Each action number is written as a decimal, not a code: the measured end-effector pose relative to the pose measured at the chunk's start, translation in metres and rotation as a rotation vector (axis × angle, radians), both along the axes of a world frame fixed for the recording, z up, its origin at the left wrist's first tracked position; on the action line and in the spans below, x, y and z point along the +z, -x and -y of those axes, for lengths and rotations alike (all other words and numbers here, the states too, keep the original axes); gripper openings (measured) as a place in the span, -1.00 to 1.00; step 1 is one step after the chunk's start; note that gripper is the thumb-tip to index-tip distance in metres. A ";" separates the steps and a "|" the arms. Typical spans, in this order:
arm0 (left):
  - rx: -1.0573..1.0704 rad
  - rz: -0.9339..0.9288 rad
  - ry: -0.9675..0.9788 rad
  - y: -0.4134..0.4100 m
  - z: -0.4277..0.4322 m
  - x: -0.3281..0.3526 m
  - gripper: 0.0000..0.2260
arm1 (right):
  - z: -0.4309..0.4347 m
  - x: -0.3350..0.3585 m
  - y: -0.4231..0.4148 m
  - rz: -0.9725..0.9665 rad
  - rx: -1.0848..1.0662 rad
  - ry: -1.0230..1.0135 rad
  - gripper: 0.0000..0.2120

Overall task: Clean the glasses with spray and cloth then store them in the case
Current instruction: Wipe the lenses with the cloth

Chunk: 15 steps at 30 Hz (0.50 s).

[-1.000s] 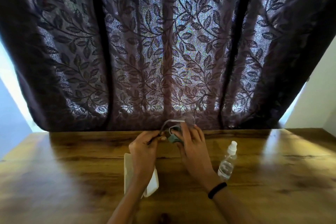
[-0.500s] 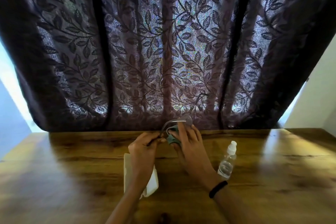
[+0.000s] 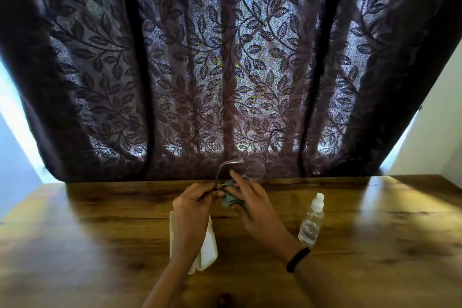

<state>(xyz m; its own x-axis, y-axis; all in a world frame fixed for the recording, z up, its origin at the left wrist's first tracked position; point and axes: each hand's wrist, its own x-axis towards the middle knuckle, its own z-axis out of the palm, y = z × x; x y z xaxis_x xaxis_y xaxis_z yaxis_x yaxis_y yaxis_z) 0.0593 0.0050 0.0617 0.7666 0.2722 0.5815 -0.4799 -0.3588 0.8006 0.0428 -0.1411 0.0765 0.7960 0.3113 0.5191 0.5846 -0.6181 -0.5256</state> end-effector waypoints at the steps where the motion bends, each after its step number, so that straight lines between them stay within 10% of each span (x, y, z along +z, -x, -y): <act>1: -0.004 -0.005 -0.012 0.000 0.000 -0.001 -0.72 | 0.001 -0.001 0.000 0.007 0.000 0.002 -0.32; 15: -0.001 -0.013 0.008 0.001 -0.005 0.001 -0.66 | 0.023 0.009 0.002 0.137 -0.085 0.282 -0.34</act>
